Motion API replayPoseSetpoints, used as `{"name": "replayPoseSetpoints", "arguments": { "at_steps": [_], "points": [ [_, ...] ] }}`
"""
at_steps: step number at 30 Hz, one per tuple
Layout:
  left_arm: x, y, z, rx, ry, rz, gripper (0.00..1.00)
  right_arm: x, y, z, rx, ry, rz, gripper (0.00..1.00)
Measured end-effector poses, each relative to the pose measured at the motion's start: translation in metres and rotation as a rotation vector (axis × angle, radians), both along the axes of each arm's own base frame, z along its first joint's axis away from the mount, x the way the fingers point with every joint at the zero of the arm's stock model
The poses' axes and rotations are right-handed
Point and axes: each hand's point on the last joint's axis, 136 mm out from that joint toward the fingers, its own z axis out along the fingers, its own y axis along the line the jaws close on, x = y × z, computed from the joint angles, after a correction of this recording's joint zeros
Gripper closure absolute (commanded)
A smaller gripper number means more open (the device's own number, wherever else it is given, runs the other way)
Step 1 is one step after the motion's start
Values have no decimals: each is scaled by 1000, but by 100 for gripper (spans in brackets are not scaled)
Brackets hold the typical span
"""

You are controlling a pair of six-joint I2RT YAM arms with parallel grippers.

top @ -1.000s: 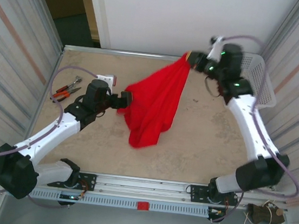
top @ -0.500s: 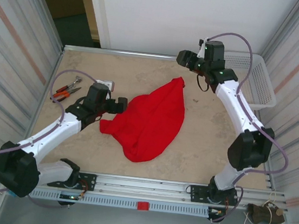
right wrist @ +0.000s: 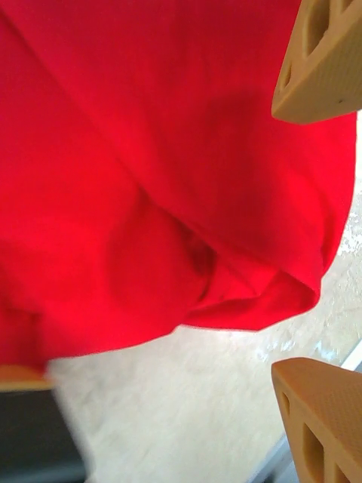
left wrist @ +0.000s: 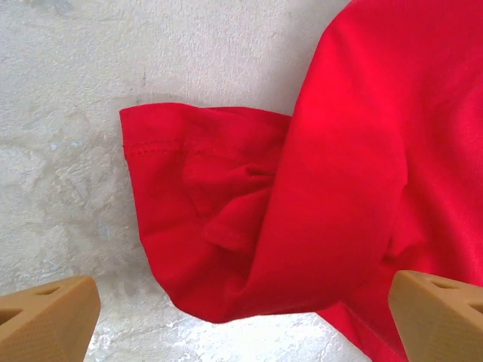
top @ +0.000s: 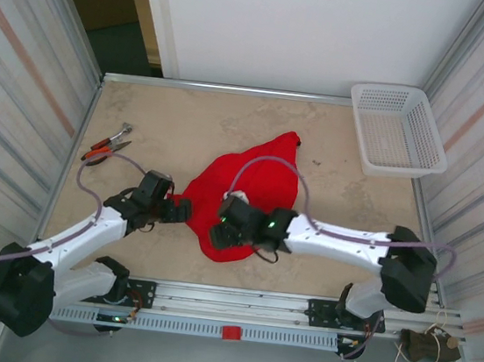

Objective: Fold the inside-out t-shirt

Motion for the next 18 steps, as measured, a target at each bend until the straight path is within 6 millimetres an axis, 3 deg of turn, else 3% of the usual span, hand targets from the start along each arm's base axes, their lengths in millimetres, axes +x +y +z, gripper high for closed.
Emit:
{"name": "replayPoseSetpoints", "arguments": {
  "at_steps": [2,4,7,8,10,13,15,18],
  "points": [
    [3,-2,0,-6,-9,3,2,-6,0,-21,-61,4,-25,19],
    [8,-4,-3,-8,-14,5,8,-4,-4,-44,-124,8,-67,19],
    [15,-7,-12,1,-9,-1,36,1,-11,-68,-192,7,-110,29],
    [18,-8,-16,8,-3,-10,53,4,-12,-73,-207,7,-123,47],
    [20,-10,-25,27,18,-32,98,8,-13,-80,-224,3,-144,98],
    [28,-20,-28,30,48,-78,100,17,-14,-77,-209,-6,-164,100],
    [38,-29,-13,17,36,-108,100,31,-22,-68,-201,-14,-177,100],
    [61,-44,43,-51,-68,-129,100,68,-45,-25,-127,-36,-217,100]
  ]
}}
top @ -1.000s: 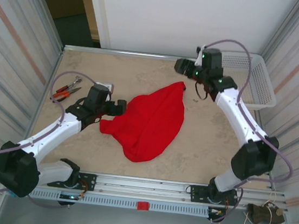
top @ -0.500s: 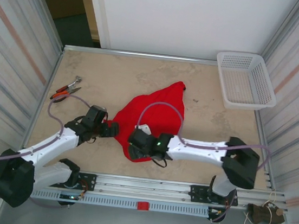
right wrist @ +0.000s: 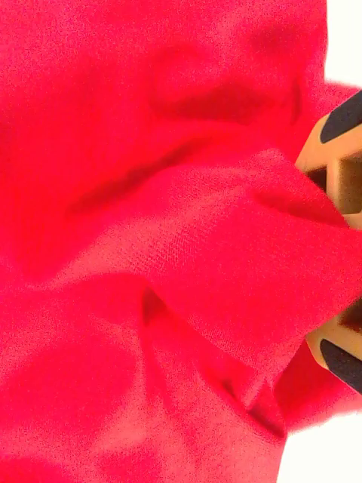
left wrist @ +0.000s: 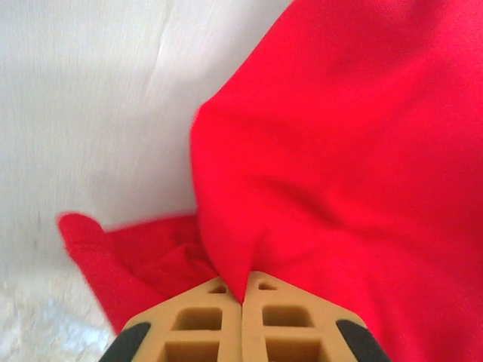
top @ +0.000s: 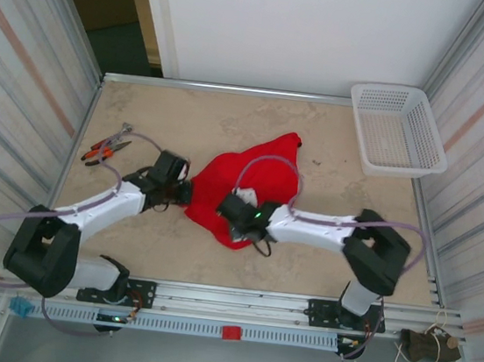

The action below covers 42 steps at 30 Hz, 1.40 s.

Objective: Fold the inside-out t-shirt

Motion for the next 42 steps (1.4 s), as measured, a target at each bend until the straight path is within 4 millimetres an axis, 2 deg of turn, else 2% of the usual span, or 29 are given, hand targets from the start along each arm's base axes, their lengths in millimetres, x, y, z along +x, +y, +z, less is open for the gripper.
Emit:
{"name": "replayPoseSetpoints", "arguments": {
  "at_steps": [3,4,5,8,11,13,15,17,18,19,22,24,27,31,34,38,40,41,42],
  "points": [
    [17,-7,82,-120,-153,2,100,42,-26,72,148,-76,-56,100],
    [18,-8,111,-166,-203,4,100,56,-37,103,205,-118,-71,100],
    [18,-9,141,-214,-252,7,100,65,-45,131,254,-155,-77,100],
    [8,-14,203,-346,-342,-2,100,76,-61,205,373,-267,-59,100],
    [-9,-17,227,-466,-344,8,100,70,-72,249,442,-334,-21,100],
    [-16,-20,231,-544,-316,29,100,68,-80,257,455,-340,-13,98],
    [-22,-24,224,-606,-271,57,100,74,-91,253,448,-328,-31,91],
    [-24,-31,211,-651,-219,85,100,89,-104,245,440,-310,-70,46],
    [-24,-35,201,-663,-185,102,100,102,-114,235,428,-293,-108,34],
    [-22,-37,193,-668,-156,117,100,117,-123,223,412,-276,-148,31],
    [-8,-44,166,-656,-81,176,100,145,-142,182,357,-207,-232,30],
    [4,-46,150,-635,-53,212,100,144,-144,152,333,-150,-250,29],
    [16,-46,123,-589,-15,257,100,122,-142,108,313,-65,-261,29],
    [22,-42,94,-525,18,291,100,73,-132,64,284,23,-236,31],
    [24,-37,81,-485,19,296,100,44,-122,41,268,60,-208,32],
    [27,-28,76,-443,-7,296,100,29,-126,11,251,101,-237,30],
    [29,-23,73,-419,-22,290,95,25,-129,-2,241,121,-256,29],
    [30,-21,71,-400,-28,283,87,25,-128,-7,237,130,-260,29],
    [31,-19,68,-383,-33,275,74,26,-127,-11,236,134,-263,28]
  ]
}}
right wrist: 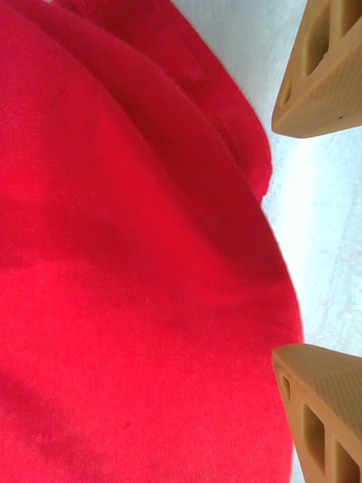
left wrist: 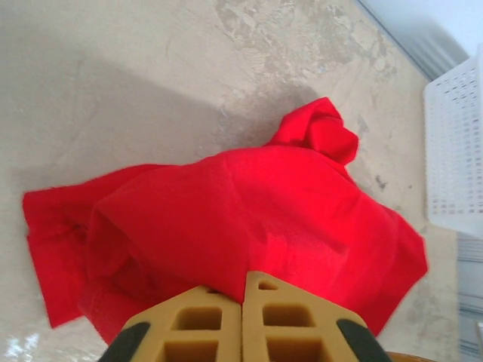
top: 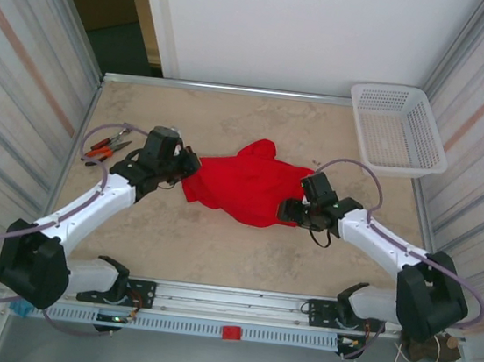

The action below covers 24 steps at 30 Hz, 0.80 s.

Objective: Fold the inside-out t-shirt

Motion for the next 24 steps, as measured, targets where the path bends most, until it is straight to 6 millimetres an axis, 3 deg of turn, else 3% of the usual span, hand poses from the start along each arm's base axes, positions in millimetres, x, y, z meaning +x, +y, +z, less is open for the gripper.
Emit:
{"name": "replayPoseSetpoints", "arguments": {
  "at_steps": [2,6,13,21,24],
  "points": [
    [0,2,-6,32,-9,-20,52,5,4,-7,0,3,0,30],
    [-8,8,-31,107,14,-52,37,11,7,-22,-7,23,-9,33],
    [-35,28,-80,213,91,-67,29,18,12,-27,-4,24,-13,42],
    [-60,44,-112,239,111,-58,25,23,15,-23,7,10,-12,66],
    [-62,41,-118,216,101,-63,26,27,18,-17,16,-4,-9,82]
  ]
}}
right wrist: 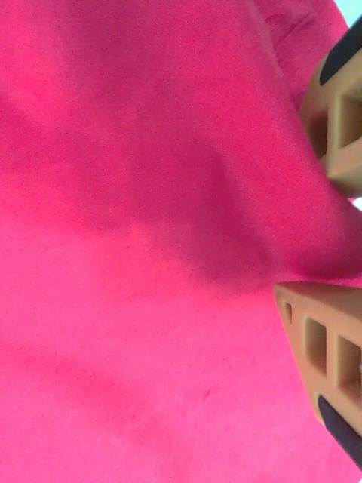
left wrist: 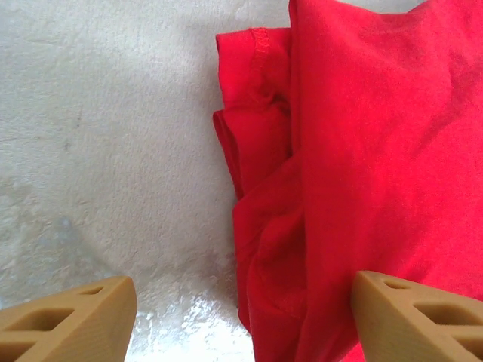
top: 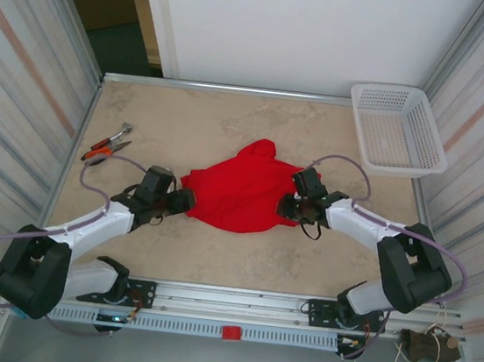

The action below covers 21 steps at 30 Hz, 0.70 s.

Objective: Fold the inside-out t-shirt

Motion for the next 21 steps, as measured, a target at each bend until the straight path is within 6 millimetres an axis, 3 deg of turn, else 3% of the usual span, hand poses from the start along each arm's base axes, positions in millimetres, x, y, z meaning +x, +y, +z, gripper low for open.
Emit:
{"name": "replayPoseSetpoints", "arguments": {
  "at_steps": [3,4,6,7,9,11,12,15,18,21],
  "points": [
    [7,-10,2,-44,-23,-18,34,6,5,9,11,-19,9,100],
    [11,-14,3,-58,-30,-27,46,9,7,14,17,-25,18,100],
    [18,-24,4,-89,-28,-46,87,13,12,24,26,-37,32,100],
    [23,-29,6,-104,-27,-58,100,17,15,31,34,-46,38,100],
    [35,-40,16,-129,-33,-81,100,23,21,47,47,-68,56,100],
    [51,-50,42,-157,-75,-103,100,33,27,74,72,-104,72,100],
    [61,-53,58,-172,-102,-105,100,37,29,89,86,-125,81,100],
    [99,-53,141,-232,-243,-87,100,64,23,162,165,-242,63,100],
    [129,-39,248,-299,-430,-51,100,95,-3,260,259,-436,-3,100],
    [136,-24,350,-357,-612,-34,100,101,-31,358,336,-640,-46,100]
  ]
}}
